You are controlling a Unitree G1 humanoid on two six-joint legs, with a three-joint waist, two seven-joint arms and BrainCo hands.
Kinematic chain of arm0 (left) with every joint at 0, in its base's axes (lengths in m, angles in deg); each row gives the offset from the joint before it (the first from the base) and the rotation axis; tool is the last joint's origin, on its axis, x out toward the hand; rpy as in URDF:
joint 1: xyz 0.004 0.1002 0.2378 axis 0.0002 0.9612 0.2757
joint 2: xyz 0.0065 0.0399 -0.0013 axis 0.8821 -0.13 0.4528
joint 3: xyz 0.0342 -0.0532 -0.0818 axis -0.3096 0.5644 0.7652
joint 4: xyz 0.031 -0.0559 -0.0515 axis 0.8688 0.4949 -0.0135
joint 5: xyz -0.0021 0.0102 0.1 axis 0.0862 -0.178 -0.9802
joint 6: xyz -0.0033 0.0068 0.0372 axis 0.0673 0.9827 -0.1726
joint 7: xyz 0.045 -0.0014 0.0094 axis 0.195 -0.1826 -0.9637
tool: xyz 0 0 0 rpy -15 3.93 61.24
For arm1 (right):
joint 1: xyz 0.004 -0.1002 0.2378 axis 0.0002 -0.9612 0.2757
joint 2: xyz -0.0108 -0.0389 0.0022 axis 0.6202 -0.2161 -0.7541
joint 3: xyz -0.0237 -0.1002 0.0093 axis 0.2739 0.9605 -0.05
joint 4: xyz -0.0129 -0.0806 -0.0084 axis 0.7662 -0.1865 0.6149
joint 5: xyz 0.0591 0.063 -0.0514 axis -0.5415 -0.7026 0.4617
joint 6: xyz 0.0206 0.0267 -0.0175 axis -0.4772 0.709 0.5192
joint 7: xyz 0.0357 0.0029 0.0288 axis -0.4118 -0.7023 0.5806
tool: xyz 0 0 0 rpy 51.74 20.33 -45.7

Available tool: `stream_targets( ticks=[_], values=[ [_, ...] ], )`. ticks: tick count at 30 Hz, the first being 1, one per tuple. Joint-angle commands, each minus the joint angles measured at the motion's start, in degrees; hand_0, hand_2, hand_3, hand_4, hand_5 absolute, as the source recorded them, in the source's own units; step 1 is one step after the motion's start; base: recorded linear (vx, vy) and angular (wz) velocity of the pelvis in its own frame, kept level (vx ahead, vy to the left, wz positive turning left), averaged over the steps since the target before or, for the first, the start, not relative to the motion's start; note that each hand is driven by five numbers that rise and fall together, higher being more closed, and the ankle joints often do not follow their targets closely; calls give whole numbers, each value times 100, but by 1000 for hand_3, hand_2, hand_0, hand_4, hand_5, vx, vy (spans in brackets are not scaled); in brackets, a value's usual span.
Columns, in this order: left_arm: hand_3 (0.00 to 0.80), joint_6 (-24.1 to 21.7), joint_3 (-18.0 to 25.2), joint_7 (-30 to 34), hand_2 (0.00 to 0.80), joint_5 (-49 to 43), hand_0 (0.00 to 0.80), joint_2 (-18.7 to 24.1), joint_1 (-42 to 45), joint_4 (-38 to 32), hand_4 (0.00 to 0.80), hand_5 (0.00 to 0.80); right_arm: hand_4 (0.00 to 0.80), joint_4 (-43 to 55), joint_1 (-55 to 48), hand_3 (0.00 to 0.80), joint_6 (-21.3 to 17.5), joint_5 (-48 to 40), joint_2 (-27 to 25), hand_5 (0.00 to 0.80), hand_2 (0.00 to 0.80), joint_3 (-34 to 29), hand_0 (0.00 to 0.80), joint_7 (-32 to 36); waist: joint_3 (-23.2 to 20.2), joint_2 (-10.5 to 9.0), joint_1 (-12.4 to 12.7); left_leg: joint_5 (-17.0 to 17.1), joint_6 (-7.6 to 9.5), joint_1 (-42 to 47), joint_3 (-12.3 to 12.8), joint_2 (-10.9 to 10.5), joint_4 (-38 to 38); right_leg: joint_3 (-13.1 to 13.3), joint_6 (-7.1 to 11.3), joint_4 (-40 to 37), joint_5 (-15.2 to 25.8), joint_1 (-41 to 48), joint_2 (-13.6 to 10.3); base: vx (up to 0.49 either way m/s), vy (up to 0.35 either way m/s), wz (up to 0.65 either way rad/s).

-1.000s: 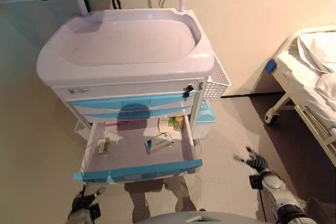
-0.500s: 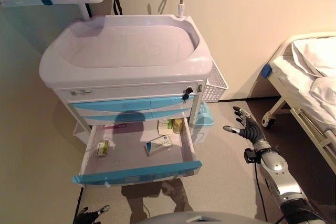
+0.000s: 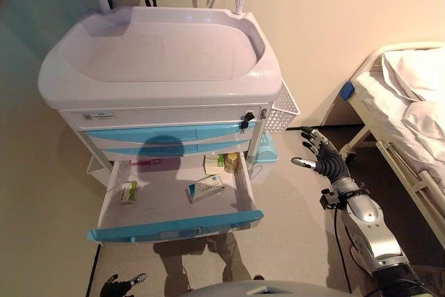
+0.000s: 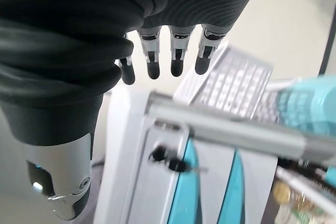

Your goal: Open the drawer and pick up the medicine

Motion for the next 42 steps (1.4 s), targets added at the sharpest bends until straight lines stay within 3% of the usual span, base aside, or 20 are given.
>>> stream_targets(
  ticks=[1,8,12,31,42],
  values=[
    [0,-233,261,-220,0,218,0,508,-521,7,0,0,0,613,572,0,-505,-458,-94,0,0,128,0,11,453,-283,170,131,216,-765,-238,-288,317,-41,311,505,-234,-239,-22,-115,-30,-8],
    [0,-281,262,-529,0,443,0,747,-970,-317,0,0,0,1003,1125,0,-619,-618,-178,0,0,515,0,-19,1191,-428,225,98,177,-1633,-331,-334,1089,-120,215,992,-267,-872,-33,-148,-33,-8],
    [0,-283,256,-613,0,478,0,841,-1084,-302,0,0,0,1118,1292,0,-595,-632,-246,0,0,743,0,48,1350,-459,269,8,154,-2042,-430,-390,1506,-188,149,1340,-390,-1165,-61,-97,-38,11],
    [0,-208,99,-472,0,215,0,947,-1044,-189,0,0,0,1480,1864,0,-461,-589,-579,0,0,1661,0,485,1420,-602,541,89,78,-2361,-904,-347,1611,-573,43,1762,-684,-1389,-13,-10,-51,15],
    [0,-171,-359,-505,0,54,0,891,-1142,-153,0,0,0,384,3303,0,-337,710,-93,0,0,2527,0,-94,1513,-569,839,125,96,-2388,-1088,-384,1583,-741,25,1854,-763,-1400,-41,27,-21,9]
  ],
)
